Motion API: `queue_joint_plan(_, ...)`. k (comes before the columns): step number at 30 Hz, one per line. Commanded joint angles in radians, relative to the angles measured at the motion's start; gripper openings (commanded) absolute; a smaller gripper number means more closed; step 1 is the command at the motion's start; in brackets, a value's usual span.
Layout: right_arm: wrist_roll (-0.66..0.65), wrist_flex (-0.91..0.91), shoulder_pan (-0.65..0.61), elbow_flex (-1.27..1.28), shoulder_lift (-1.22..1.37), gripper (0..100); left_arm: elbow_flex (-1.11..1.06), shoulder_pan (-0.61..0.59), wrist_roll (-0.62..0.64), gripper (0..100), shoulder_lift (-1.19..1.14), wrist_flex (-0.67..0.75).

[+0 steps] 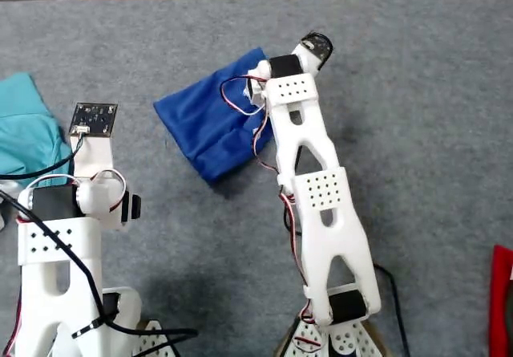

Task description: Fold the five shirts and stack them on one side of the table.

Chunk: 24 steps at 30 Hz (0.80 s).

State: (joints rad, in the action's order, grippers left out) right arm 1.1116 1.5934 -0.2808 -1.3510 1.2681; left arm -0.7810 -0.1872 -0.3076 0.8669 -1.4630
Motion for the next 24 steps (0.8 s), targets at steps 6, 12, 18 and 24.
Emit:
queue_joint_plan(6,-0.114,0.135,0.162,-0.228,0.002,0.5,0.012,-0.008,-0.009,17,0.008,-0.006)
queue_joint_plan(12,-0.222,0.189,0.302,-0.317,-0.007,0.5,0.012,-0.003,-0.009,17,0.01,-0.026)
queue_joint_plan(18,-0.328,0.193,0.507,-0.289,-0.091,0.5,0.014,-0.008,-0.009,17,0.015,-0.026)
queue_joint_plan(24,-0.465,0.195,0.72,-0.163,-0.242,0.5,0.014,-0.003,-0.009,17,0.018,-0.02)
